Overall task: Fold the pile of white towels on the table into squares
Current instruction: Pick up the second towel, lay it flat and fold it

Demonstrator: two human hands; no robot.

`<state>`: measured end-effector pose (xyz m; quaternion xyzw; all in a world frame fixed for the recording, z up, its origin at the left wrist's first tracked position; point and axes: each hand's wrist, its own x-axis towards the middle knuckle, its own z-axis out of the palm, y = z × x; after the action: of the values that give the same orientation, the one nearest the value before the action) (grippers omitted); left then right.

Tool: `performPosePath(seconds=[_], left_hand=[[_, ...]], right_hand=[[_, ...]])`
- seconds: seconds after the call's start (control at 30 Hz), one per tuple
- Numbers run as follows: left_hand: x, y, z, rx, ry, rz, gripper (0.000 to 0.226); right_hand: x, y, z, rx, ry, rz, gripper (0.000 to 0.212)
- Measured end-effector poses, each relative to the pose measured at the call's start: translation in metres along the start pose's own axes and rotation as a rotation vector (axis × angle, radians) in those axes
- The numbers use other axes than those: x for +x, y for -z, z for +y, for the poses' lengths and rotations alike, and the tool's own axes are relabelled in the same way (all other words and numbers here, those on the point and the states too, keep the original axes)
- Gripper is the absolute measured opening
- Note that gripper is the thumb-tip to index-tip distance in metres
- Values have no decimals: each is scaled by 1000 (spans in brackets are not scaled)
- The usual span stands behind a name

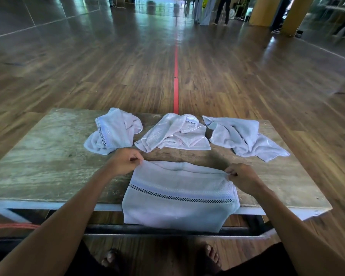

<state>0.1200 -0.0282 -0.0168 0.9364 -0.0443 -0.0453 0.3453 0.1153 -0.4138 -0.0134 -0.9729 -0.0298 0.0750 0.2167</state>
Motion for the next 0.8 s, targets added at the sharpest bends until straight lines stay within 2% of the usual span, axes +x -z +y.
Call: performPosePath(seconds=[0.2, 0.27, 0.33, 0.5, 0.63, 0.8], left_hand=[[0, -3, 6, 137, -21, 14, 10], [2, -4, 6, 223, -25, -32, 10], [4, -5, 7, 286, -31, -76, 19], [0, -1, 10, 289, -85, -94, 7], [-5, 8, 3, 271, -82, -112, 5], [-26, 18, 12, 309, -147, -50, 13]], right_hand=[[2, -2, 6, 5, -24, 25, 21], [3, -2, 5, -32, -22, 21, 23], [4, -3, 5, -42, -24, 14, 19], [2, 0, 4, -85, 29, 6, 6], [1, 3, 2, -114, 55, -28, 9], [-11, 11, -7, -52, 48, -33, 15]])
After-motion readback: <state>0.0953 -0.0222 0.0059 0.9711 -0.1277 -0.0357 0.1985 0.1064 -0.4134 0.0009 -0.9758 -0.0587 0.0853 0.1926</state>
